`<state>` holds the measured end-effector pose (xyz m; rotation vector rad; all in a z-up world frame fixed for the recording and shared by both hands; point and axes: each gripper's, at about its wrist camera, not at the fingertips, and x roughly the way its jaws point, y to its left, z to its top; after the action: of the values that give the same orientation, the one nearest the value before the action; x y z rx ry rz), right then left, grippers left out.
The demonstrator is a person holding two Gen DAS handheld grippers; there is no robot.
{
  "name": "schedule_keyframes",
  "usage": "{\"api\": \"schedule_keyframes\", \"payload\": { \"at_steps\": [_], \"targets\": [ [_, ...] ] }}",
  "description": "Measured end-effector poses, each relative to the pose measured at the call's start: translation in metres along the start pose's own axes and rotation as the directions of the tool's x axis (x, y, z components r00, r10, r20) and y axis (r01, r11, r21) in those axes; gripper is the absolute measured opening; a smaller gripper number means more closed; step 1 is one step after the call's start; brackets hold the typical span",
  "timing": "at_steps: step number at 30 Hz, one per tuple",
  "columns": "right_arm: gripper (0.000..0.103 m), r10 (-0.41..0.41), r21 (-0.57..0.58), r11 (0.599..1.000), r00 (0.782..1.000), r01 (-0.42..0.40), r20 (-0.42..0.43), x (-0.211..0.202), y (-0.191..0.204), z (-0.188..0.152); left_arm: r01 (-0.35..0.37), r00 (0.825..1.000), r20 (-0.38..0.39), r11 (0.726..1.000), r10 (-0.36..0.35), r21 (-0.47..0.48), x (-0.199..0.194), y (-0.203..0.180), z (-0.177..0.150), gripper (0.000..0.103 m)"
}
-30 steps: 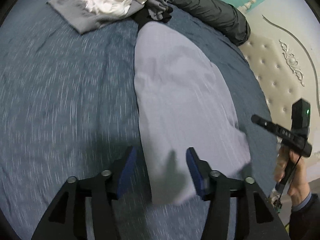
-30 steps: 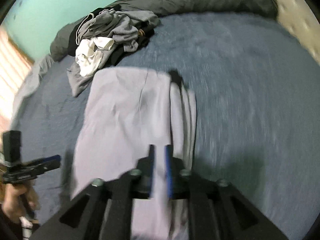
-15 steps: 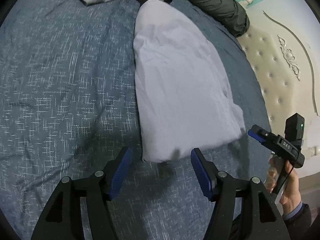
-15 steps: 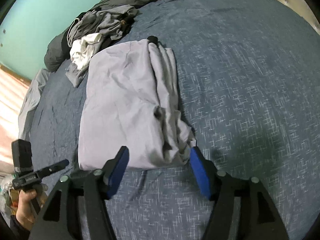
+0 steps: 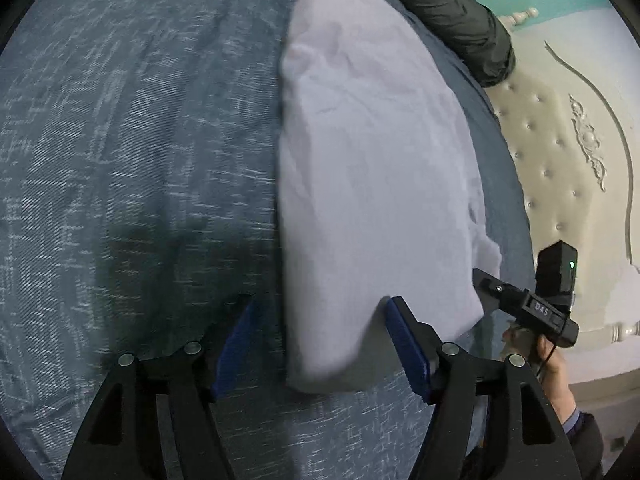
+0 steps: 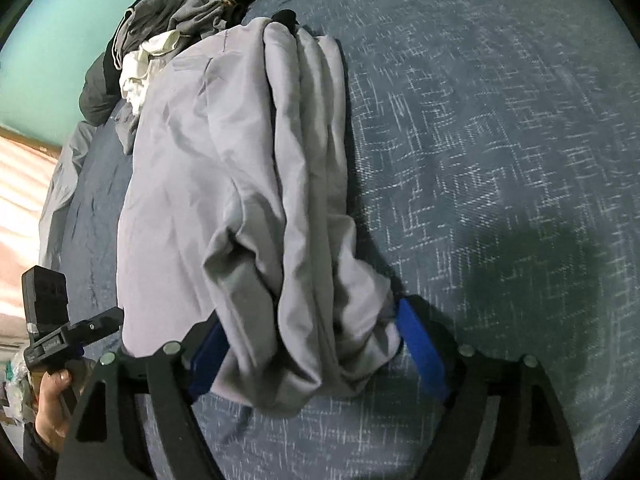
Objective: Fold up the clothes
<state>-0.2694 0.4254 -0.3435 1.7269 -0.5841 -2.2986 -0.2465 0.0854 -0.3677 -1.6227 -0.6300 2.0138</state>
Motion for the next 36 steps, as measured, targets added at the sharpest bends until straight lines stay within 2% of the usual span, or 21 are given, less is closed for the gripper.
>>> {"api": "schedule_keyframes", "payload": {
  "at_steps": [3,6,12,13,16,20,22,24,29,33,36],
  "targets": [
    [0.082,0.003,-0.009,1.000,1.000,-0.003,0.010,0.001,0.001,0.000,-0.009,1.000,-0.004,0.999,0.009,0.048,0.007,-0.014,-0.001,0.070],
    [0.081,-0.004,-0.034,0.999,1.000,0.005,0.025,0.001,0.005,-0.002,-0.005,1.000,0.003,0.999,0.004,0.045,0.010,-0.014,-0.001,0.070],
    [0.059,0.050,-0.046,0.998,0.998,-0.049,0.027,0.000,0.005,-0.008,0.007,1.000,0.000,0.999,-0.007,0.048,0.010,-0.012,-0.001,0.061],
    [0.053,0.060,-0.049,0.997,0.998,-0.058,0.025,0.000,0.005,-0.008,0.005,1.000,-0.003,0.999,-0.005,0.053,0.010,-0.012,-0.001,0.061],
    [0.044,0.076,-0.061,0.995,0.997,-0.074,0.024,-0.001,0.006,-0.007,0.011,1.000,-0.017,0.999,-0.010,0.046,0.015,-0.009,0.004,0.061],
    [0.040,0.084,-0.081,0.993,0.996,-0.082,0.031,-0.005,0.009,-0.004,0.037,0.999,-0.020,0.999,-0.037,0.034,0.020,-0.004,0.008,0.061],
    [0.031,0.089,-0.091,0.992,0.995,-0.085,0.034,-0.007,0.011,-0.002,0.026,1.000,-0.013,0.998,-0.025,0.050,0.015,-0.007,0.004,0.059],
    [0.028,0.089,-0.117,0.990,0.995,-0.083,0.049,-0.012,0.017,-0.002,0.004,1.000,0.008,0.998,-0.005,0.066,0.010,-0.012,0.003,0.052],
    [0.028,0.097,-0.096,0.991,0.995,-0.093,0.037,-0.006,0.015,-0.001,0.004,1.000,0.012,0.998,-0.005,0.055,0.013,-0.010,0.004,0.052],
    [0.039,0.101,-0.055,0.993,0.995,-0.100,0.014,0.007,0.008,0.000,0.028,1.000,-0.002,0.998,-0.028,0.057,0.019,-0.006,0.008,0.052],
    [0.040,0.099,-0.038,0.994,0.995,-0.099,0.007,0.013,0.005,0.000,0.031,1.000,-0.007,0.997,-0.031,0.072,0.021,-0.006,0.010,0.053]
  ]
}}
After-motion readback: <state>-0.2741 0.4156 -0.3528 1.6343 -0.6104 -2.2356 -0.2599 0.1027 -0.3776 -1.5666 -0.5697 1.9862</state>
